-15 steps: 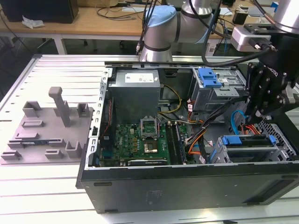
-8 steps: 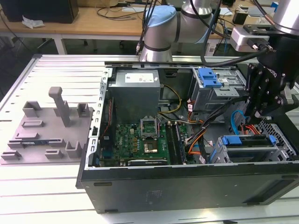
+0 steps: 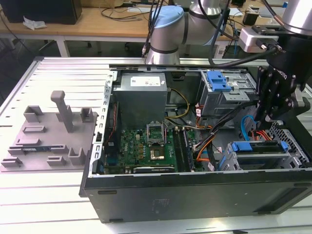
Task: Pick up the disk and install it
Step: 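Insert the second disk wire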
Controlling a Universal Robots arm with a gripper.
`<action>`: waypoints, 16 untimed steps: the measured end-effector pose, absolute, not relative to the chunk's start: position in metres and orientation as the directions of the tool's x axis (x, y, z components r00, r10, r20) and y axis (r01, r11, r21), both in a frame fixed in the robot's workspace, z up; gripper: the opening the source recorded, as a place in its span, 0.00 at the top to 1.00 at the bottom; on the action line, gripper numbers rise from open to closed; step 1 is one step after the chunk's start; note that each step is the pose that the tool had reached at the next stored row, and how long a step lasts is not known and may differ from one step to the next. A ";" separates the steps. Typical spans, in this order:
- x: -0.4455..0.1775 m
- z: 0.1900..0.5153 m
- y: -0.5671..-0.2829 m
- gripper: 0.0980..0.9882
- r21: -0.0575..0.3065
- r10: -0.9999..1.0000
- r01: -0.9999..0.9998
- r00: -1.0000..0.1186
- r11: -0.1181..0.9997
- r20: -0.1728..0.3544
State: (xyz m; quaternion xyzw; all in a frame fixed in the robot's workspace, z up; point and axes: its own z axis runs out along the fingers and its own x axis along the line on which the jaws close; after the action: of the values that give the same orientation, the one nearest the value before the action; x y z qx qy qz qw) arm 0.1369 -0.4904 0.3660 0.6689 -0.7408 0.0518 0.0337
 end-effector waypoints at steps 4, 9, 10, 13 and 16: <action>0.137 0.366 -0.489 0.77 -0.032 -0.986 -0.995 -0.103 0.099 0.128; 0.136 0.366 -0.489 0.77 -0.033 -0.986 -0.994 -0.103 0.100 0.128; 0.136 0.366 -0.490 0.77 -0.033 -0.986 -0.994 -0.103 0.100 0.128; 0.136 0.366 -0.490 0.77 -0.033 -0.986 -0.994 -0.104 0.100 0.128; 0.136 0.366 -0.490 0.77 -0.023 -0.986 -0.995 -0.102 0.100 0.129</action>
State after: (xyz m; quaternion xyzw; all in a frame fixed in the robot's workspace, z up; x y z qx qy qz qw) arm 0.1364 -0.4896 0.3657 0.6687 -0.7406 0.0518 0.0400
